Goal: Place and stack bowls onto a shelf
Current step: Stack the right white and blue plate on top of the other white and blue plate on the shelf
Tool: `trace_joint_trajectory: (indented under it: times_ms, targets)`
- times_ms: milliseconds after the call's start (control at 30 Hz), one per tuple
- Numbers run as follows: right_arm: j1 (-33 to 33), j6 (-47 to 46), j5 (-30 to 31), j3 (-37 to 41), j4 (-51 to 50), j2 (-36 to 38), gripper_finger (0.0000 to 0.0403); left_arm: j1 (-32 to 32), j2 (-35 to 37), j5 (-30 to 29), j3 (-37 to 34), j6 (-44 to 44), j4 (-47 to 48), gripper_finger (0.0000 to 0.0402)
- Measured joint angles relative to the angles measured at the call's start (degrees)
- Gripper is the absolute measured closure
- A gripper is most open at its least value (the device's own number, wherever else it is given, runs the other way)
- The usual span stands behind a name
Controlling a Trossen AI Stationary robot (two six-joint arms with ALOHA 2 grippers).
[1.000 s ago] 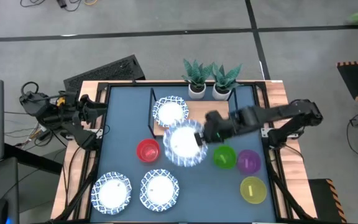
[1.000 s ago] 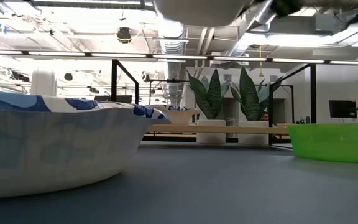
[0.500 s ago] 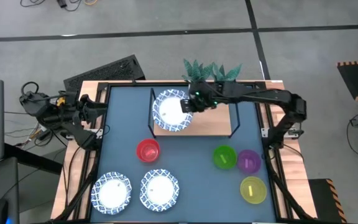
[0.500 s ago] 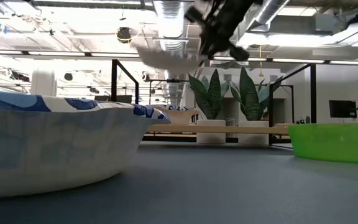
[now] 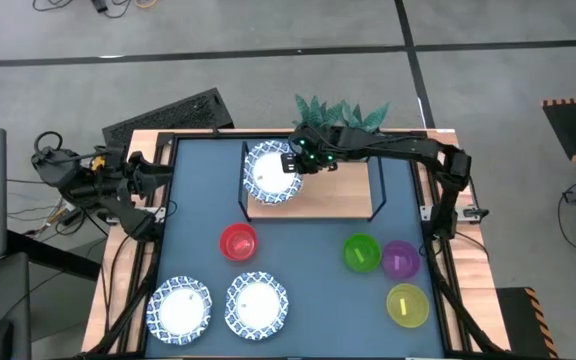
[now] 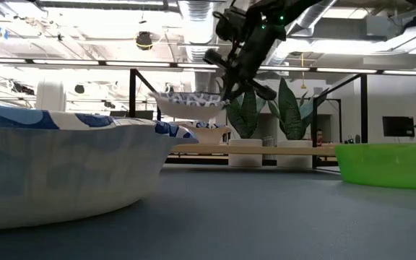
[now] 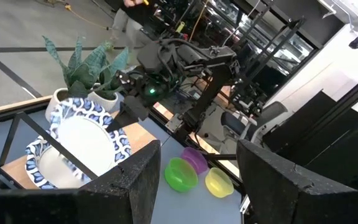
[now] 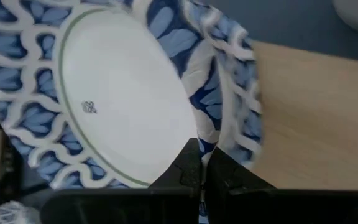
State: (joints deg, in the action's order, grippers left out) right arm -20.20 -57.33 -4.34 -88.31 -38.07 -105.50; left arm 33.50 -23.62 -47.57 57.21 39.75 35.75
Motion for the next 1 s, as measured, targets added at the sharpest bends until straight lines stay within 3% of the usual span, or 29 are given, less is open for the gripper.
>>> trace_joint_trajectory:
  times_ms: [800, 1000]
  targets:
    - [-1.3, 0.4, -0.4, 0.0, -0.5, -1.8, 0.0365, 0.0, 0.0, -0.3, 0.0, 0.1, 0.8, 0.0205]
    - [-1.3, 0.8, -0.4, 0.0, 0.2, -1.8, 0.0331, 0.0, 0.0, -0.2, 0.0, 0.1, 0.8, 0.0205]
